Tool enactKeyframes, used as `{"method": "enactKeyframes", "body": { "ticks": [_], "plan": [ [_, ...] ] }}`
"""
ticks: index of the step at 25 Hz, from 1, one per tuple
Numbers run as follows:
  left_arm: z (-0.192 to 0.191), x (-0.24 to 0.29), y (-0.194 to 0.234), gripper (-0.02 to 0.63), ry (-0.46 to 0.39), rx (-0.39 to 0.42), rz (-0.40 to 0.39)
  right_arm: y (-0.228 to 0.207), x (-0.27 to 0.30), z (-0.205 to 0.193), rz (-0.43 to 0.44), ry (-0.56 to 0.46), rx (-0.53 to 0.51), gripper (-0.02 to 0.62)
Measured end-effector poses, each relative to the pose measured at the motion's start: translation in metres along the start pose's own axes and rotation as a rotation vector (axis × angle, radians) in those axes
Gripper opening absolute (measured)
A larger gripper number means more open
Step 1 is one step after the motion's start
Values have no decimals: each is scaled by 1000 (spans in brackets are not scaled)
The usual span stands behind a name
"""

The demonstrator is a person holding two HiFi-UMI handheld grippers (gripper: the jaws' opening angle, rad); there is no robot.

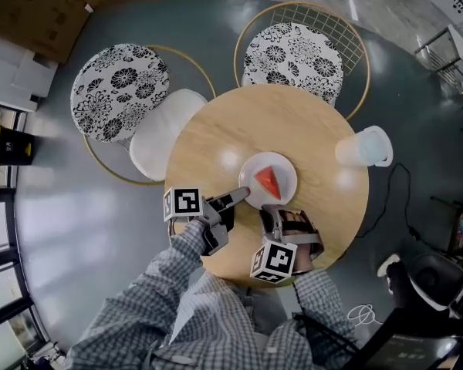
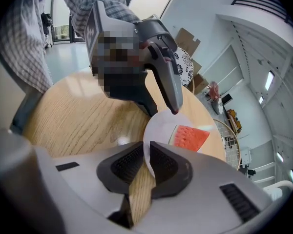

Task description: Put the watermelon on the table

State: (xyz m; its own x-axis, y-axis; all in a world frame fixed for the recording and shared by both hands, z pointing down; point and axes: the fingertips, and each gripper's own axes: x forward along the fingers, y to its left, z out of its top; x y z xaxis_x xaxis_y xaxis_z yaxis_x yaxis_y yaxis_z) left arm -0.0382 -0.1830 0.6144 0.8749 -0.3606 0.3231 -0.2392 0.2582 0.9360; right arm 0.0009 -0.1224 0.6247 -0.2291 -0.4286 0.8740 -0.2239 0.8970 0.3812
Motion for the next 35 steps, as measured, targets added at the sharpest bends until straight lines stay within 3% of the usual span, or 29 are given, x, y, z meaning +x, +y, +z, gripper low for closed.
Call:
{"method": "enactKeyframes", "body": {
  "ticks": [8, 13, 16, 20, 24, 29, 35],
  "plan": [
    [-10, -21, -1, 175, -18, 27, -7, 3, 6, 0, 26, -28, 54, 46],
    [-20, -23, -22, 173, 2, 99, -62, 1, 2, -4, 54, -66, 274, 46],
    [-31, -24, -36, 162, 27, 154, -92, -4, -9, -6, 54, -120, 481, 46],
    [-46, -30, -49, 69, 27, 232, -84, -13, -37, -12, 36, -221, 774, 44],
    [-65, -37, -64, 9, 8, 256, -125, -16, -66, -22, 40, -334, 977, 44],
    [-102, -48, -81, 8, 22, 320, -170, -7, -105, -31, 36, -439, 1127, 12],
    [-154, -60, -108, 8, 44, 430, -225, 18, -155, -41, 9, -506, 1142, 9]
  ]
}}
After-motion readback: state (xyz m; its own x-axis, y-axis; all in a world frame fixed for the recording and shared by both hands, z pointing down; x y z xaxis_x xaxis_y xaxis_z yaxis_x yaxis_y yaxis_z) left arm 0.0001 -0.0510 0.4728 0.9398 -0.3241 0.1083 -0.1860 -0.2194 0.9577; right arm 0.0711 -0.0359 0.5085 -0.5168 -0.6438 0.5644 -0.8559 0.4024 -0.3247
